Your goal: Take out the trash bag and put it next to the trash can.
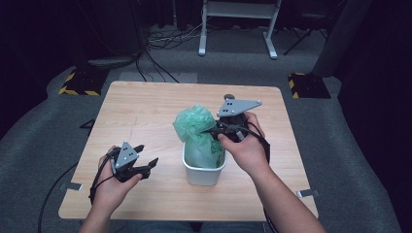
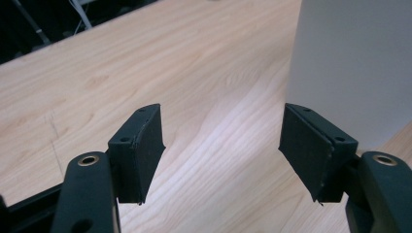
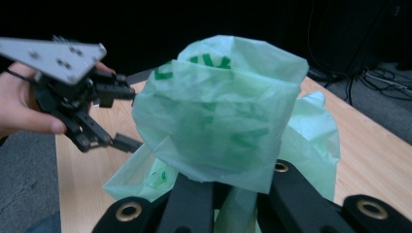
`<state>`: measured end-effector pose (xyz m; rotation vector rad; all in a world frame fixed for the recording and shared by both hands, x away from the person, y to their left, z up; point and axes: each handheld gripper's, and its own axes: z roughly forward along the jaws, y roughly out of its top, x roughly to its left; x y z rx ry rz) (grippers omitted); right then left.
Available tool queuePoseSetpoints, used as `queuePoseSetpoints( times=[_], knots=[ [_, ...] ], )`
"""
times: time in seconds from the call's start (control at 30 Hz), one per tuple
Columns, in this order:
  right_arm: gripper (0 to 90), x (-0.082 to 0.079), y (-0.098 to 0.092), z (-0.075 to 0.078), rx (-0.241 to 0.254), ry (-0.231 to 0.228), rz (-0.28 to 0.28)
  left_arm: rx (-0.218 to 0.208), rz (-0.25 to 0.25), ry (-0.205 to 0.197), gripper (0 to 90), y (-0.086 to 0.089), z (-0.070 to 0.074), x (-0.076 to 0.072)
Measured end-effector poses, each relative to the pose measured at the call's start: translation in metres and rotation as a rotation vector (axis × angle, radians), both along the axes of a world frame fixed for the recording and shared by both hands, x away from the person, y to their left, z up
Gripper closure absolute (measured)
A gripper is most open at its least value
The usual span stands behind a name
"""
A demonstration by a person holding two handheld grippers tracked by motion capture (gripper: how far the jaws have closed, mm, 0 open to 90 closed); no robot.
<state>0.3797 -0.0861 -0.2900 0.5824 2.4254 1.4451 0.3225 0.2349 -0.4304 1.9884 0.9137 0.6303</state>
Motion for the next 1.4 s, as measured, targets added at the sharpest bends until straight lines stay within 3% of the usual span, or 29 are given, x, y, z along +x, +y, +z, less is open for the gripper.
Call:
queuePoseSetpoints(
  times=[0.27, 0.83, 1.4],
  knots=[
    [87.4, -0.003, -0.001, 0.015, 0.011, -0.027, 0.006, -0.043, 0.042, 0.064, 31.9, 0.018, -0.014, 0.0],
    [87.8, -0.01, -0.003, 0.04, 0.058, -0.099, 0.004, -0.055, 0.07, 0.097, 31.7, 0.031, -0.025, -0.001],
    [87.3, -0.02, -0.055, 0.071, 0.096, -0.167, -0.095, -0.038, 0.096, 0.132, 31.4, 0.044, -0.036, -0.001]
  ],
)
